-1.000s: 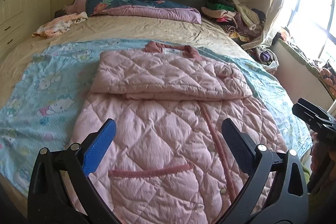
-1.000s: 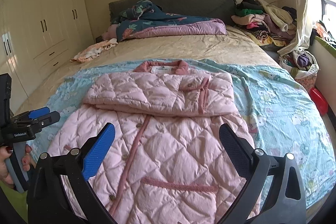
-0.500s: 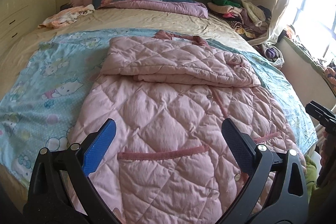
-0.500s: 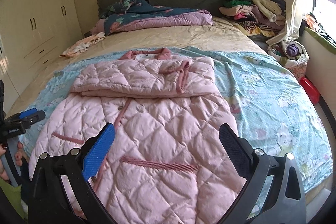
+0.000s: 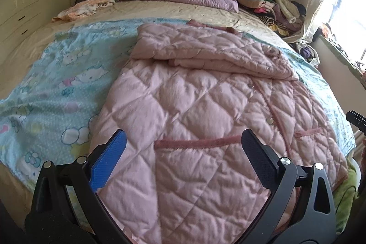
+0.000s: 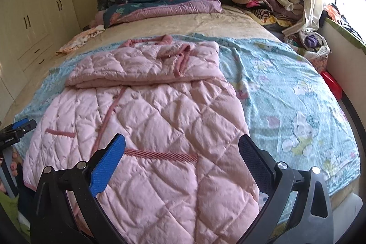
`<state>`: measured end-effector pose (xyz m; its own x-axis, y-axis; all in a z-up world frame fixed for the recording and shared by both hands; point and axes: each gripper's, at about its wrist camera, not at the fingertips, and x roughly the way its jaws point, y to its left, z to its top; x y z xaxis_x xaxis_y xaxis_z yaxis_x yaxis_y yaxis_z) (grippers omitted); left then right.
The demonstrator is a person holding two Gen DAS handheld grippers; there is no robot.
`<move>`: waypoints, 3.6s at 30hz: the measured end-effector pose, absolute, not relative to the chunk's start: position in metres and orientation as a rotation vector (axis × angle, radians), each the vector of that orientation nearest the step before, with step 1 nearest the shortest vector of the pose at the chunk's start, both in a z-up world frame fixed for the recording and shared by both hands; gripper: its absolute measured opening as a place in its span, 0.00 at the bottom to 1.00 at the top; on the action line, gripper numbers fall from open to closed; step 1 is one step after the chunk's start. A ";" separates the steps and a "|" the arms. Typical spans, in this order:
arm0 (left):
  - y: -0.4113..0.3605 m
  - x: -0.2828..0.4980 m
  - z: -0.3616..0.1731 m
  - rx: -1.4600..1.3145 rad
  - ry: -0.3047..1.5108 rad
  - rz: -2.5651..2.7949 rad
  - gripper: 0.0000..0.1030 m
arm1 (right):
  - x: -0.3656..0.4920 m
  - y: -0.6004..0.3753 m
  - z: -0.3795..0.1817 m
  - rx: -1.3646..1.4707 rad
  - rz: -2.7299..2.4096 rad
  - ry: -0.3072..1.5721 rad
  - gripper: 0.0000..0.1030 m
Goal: Fold large clothes
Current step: 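Move both open tools down to the jacket hem, then grasp the jacket hem with the left gripper while the right gripper grasps the hem too, then lift the hem with both grippers and carry it toward the collar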
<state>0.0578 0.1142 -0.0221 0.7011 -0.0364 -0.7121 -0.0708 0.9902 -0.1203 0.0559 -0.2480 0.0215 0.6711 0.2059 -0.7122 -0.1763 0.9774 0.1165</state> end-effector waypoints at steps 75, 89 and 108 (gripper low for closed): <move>0.145 -0.052 -0.086 -0.142 0.991 -0.024 0.39 | -0.041 -0.299 -0.045 -0.019 0.344 0.926 0.23; 0.135 -0.045 -0.025 -0.070 0.818 -0.062 0.10 | -0.027 -0.305 0.004 0.100 0.387 0.784 0.18; 0.142 -0.006 0.029 -0.105 0.657 -0.069 0.10 | 0.002 -0.316 0.039 0.221 0.376 0.692 0.16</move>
